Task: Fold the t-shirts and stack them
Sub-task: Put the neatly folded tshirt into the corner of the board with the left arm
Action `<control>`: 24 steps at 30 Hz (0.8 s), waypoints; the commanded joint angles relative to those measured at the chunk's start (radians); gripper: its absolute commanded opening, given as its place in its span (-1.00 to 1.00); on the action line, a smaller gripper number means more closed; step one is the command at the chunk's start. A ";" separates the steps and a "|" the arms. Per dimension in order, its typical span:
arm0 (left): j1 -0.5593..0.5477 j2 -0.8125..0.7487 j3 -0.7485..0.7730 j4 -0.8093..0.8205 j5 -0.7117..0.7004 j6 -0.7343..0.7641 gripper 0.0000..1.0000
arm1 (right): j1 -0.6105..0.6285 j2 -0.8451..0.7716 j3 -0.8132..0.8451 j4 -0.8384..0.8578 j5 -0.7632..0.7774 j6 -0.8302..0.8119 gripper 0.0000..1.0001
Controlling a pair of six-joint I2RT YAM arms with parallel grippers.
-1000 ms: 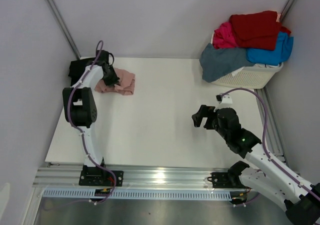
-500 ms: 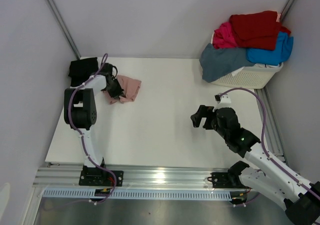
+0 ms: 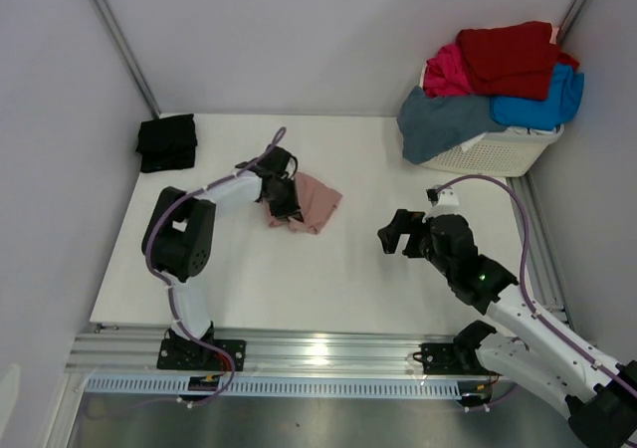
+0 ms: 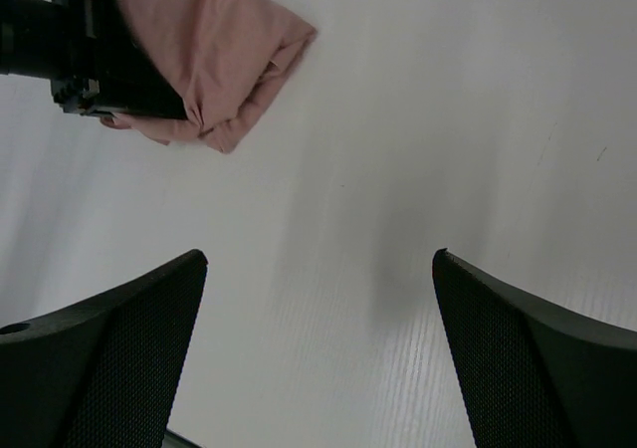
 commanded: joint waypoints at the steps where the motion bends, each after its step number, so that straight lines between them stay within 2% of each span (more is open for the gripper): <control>1: -0.123 -0.071 0.002 -0.007 0.053 -0.026 -0.99 | 0.005 0.000 0.023 0.035 0.001 -0.003 0.99; 5: -0.233 -0.117 -0.053 -0.001 0.064 -0.052 -0.99 | 0.005 -0.002 0.029 0.035 0.013 -0.013 0.99; 12: -0.445 -0.262 -0.235 0.019 0.055 -0.059 -0.99 | 0.005 0.021 0.026 0.056 0.010 -0.013 0.99; 14: -0.470 -0.322 -0.293 0.048 0.051 -0.074 -0.99 | 0.005 0.033 0.025 0.067 0.007 -0.013 0.99; 18: -0.485 -0.416 -0.393 0.067 0.007 -0.099 -0.71 | 0.005 0.079 0.025 0.096 -0.016 -0.016 0.99; 19: -0.485 -0.466 -0.402 0.070 -0.032 -0.103 -0.58 | 0.007 0.087 0.025 0.108 -0.019 -0.019 0.99; 20: -0.485 -0.495 -0.421 0.080 -0.056 -0.106 -0.17 | 0.007 0.096 0.026 0.113 -0.020 -0.020 0.99; 21: -0.485 -0.530 -0.442 0.088 -0.082 -0.109 0.04 | 0.007 0.112 0.026 0.116 -0.022 -0.023 0.99; 22: -0.485 -0.605 -0.465 0.100 -0.106 -0.117 0.53 | 0.007 0.119 0.028 0.127 -0.029 -0.025 0.99; 23: -0.484 -0.645 -0.482 0.138 -0.146 -0.122 0.82 | 0.009 0.127 0.028 0.133 -0.031 -0.026 0.99; 24: -0.485 -0.687 -0.516 0.162 -0.169 -0.131 0.99 | 0.007 0.133 0.028 0.138 -0.034 -0.028 0.99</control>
